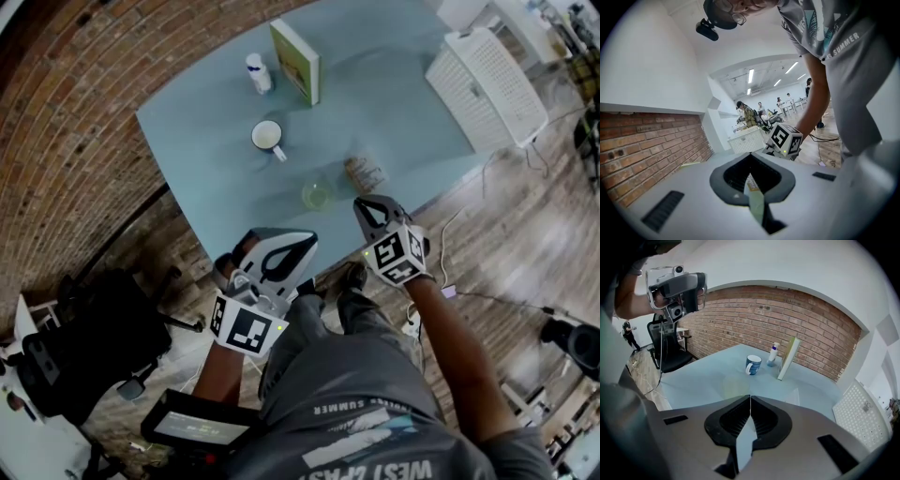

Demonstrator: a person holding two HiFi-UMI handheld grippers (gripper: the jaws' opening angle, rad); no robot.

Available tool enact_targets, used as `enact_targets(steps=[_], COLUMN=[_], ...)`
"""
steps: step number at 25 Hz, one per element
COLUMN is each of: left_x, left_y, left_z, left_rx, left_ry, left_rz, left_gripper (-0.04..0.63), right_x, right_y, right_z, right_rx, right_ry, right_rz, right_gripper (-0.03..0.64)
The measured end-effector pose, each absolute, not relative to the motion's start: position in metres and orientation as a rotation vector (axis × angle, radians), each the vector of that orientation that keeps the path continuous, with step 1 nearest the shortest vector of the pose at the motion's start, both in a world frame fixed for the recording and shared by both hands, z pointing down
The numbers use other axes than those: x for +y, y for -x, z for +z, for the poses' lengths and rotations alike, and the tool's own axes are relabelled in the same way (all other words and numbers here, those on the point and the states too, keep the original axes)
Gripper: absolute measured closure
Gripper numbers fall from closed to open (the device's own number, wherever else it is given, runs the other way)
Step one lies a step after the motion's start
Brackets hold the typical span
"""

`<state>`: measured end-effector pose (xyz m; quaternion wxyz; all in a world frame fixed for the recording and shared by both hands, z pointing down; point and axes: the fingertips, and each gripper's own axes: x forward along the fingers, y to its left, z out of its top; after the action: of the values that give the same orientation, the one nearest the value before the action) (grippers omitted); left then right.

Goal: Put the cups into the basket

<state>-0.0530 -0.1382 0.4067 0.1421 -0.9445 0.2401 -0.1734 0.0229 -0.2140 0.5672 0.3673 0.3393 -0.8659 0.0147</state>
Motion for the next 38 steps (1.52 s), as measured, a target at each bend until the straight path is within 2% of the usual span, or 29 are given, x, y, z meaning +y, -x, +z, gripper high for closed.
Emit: enact_targets(steps=[11,26,38], left_x=[-0.13,-0.12,-0.117], left_y=[0.05,0.048,0.053], left_z=[0.414,0.427,0.434], left_rx=[0.692,0.691,0.707], left_ry=[2.737,2.753,2.768], left_rz=[-0.515,-0.546,-0.557], left_gripper=[0.594,0.594,0.594], right_x=[-0.218,-0.213,-0.228], right_y=[-0.032,-0.003,0.018], right_z=[0.568,0.576,0.59], right_rx=[-2.2,-2.286,-2.294], right_ry=[-0.912,-0.85,-0.847], right_rz=[0.037,0.181,0.316], right_gripper=[0.604,0.601,0.515])
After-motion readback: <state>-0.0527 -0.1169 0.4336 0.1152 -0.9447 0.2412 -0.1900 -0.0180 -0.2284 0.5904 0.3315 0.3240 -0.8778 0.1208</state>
